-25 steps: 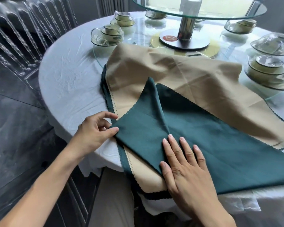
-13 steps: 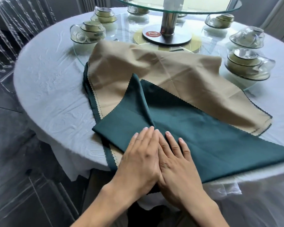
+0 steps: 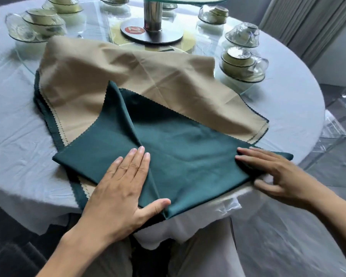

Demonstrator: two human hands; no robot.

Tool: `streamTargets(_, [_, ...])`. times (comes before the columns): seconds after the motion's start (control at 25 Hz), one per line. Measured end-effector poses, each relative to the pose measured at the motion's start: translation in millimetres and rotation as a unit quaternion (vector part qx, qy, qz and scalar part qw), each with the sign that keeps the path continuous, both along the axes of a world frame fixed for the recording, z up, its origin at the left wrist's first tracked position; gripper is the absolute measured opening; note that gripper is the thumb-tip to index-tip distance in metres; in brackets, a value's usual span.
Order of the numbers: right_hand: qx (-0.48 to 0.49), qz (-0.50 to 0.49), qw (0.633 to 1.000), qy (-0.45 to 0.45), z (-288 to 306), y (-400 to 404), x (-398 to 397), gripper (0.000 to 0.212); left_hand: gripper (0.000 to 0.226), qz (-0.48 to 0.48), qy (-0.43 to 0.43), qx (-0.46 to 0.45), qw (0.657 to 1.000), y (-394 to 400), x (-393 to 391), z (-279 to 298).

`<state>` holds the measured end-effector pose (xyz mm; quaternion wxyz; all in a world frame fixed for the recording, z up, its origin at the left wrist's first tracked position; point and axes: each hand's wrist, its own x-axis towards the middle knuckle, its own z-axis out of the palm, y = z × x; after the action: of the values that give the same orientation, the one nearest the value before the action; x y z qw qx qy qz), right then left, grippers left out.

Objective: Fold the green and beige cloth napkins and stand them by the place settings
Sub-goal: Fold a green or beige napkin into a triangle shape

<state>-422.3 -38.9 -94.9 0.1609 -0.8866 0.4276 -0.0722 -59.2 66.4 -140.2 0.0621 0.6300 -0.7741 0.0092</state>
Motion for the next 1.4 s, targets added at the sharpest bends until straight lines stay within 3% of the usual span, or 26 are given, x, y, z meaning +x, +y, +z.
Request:
streamTargets(0.12, [-0.04,-0.044,0.998,-0.007,2.8,-27.2,-31.7,0.062,0.107,-0.005,0.001,-0.003,1.0,0.0,-1.5,1.7])
streamTargets(0.2, [0.004,-0.093,0.991,-0.095,10.8,-35.5,-42.9,0.059,0.109,-0.006,0.001,-0.005,1.0,-0.2,-1.1,2.1])
streamTargets(0.32, [0.131,-0.114,0.92,-0.352,36.1,-49.8,-32.8,0.021,0.111,-0.004,0.0,-0.002,1.0,0.7,-1.2,2.9])
streamTargets(0.4, [0.159,-0.123,0.876,-0.438,53.0,-66.5,-5.3,0.042,0.113,-0.003,0.0,0.002,1.0,1.1,-2.2,3.0])
streamTargets(0.48, [0.164,-0.141,0.853,-0.474,64.9,-86.1,41.4,0.037,0.114,0.0,0.002,0.009,1.0,1.3,-2.5,4.9])
streamTargets(0.6, [0.102,-0.137,0.894,-0.414,73.6,-107.1,135.2,0.007,0.116,0.006,0.013,0.014,1.0,2.6,-2.6,8.0])
streamTargets(0.76, [-0.062,-0.058,0.973,-0.215,65.1,-121.0,237.5,0.003,0.127,0.007,0.043,0.017,0.999,3.6,-4.2,10.3])
streamTargets(0.84, [-0.122,-0.043,0.983,-0.129,58.8,-119.1,268.4,0.007,0.136,-0.003,0.054,0.008,0.998,4.7,-1.8,11.0])
streamTargets(0.96, [-0.121,-0.038,0.985,-0.116,48.3,-115.3,284.5,0.009,0.132,-0.038,0.042,0.012,0.998,5.6,0.5,10.6])
streamTargets(1.24, [-0.088,-0.047,0.985,-0.142,47.4,-107.8,276.0,0.009,0.061,-0.108,-0.04,-0.015,0.993,11.4,0.9,9.2])
streamTargets(1.4, [-0.073,-0.043,0.986,-0.144,53.4,-98.1,273.5,0.009,0.05,-0.156,-0.049,-0.035,0.986,22.6,19.1,14.1])
